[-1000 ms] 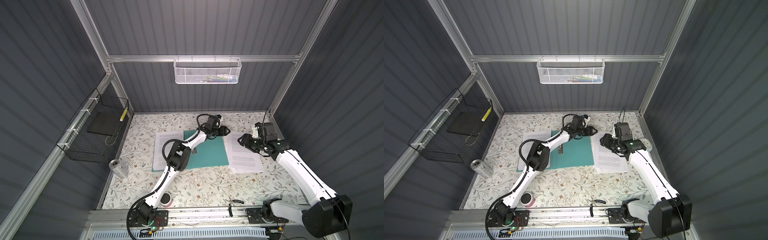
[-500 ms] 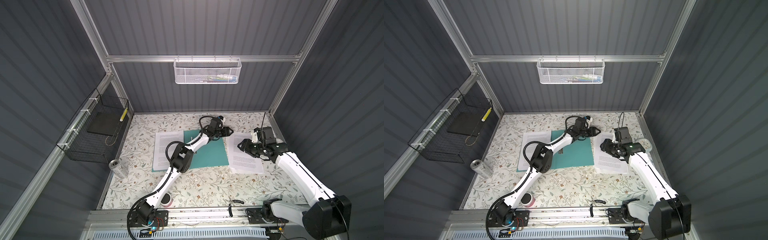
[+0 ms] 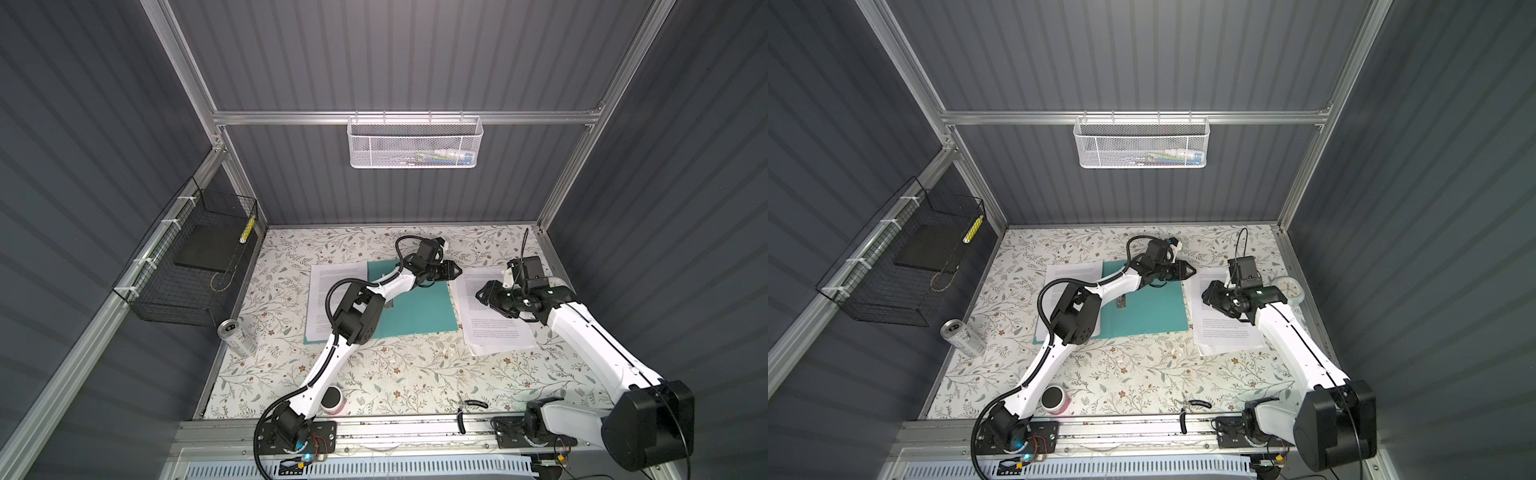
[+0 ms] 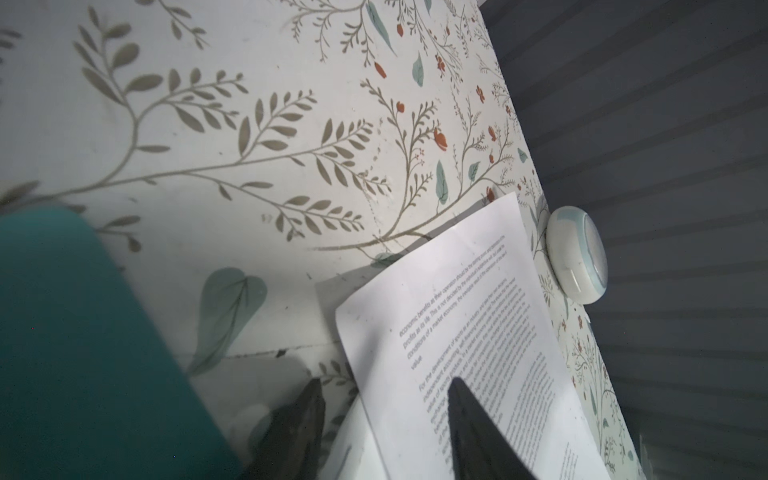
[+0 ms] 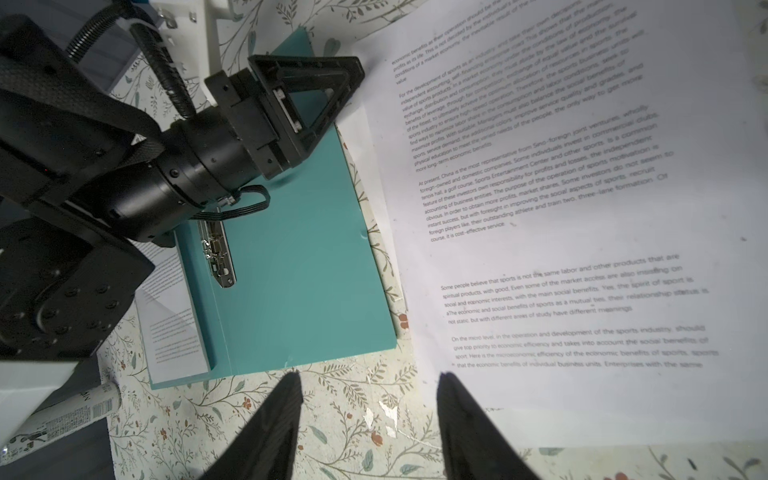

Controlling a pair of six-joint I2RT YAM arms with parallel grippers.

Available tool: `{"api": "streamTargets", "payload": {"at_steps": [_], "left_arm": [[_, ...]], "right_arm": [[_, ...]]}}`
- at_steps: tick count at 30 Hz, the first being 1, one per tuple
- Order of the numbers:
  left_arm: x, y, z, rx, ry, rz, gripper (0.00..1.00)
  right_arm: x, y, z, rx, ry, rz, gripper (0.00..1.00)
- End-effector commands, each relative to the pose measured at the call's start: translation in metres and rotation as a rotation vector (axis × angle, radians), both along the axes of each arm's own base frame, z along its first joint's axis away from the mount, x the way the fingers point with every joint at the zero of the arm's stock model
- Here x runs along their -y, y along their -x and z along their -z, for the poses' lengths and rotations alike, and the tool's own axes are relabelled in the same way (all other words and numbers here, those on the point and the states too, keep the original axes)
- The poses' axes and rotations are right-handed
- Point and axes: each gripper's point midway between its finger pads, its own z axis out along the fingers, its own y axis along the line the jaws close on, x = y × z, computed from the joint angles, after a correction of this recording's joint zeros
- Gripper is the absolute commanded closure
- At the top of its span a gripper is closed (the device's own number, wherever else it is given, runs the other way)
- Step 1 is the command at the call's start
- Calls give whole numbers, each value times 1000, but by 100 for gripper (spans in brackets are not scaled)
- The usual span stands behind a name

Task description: Put the files into the folder

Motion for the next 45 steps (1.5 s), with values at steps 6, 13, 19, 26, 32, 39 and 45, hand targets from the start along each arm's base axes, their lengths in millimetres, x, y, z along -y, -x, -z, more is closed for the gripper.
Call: {"api": "streamTargets", "payload": {"at_steps": [6,13,19,26,32,39,45], "left_arm": [[-11,14,7,-8,-80,40,42],[-7,-10,13,26,-94,10,36],[2,-15,25,-3,-58,11,42],[1,-9,39,-39,-50,10,50],[10,-3,40,-98,13,22,58],[7,-1,52,-118,-14,1,61],[3,-6,67,-139,-33,-52,72]], "right_arm": [[0,-15,5,10,-3,0,45],[0,-24,2,18,6,4,45],[0,-27,6,4,5,12,45],[-3,-28,10,-2,-8,3,45],[-5,-26,19,-10,-18,-7,45],[-6,-23,27,-16,-33,-12,45],[-6,-19,31,-20,-42,-12,45]]}}
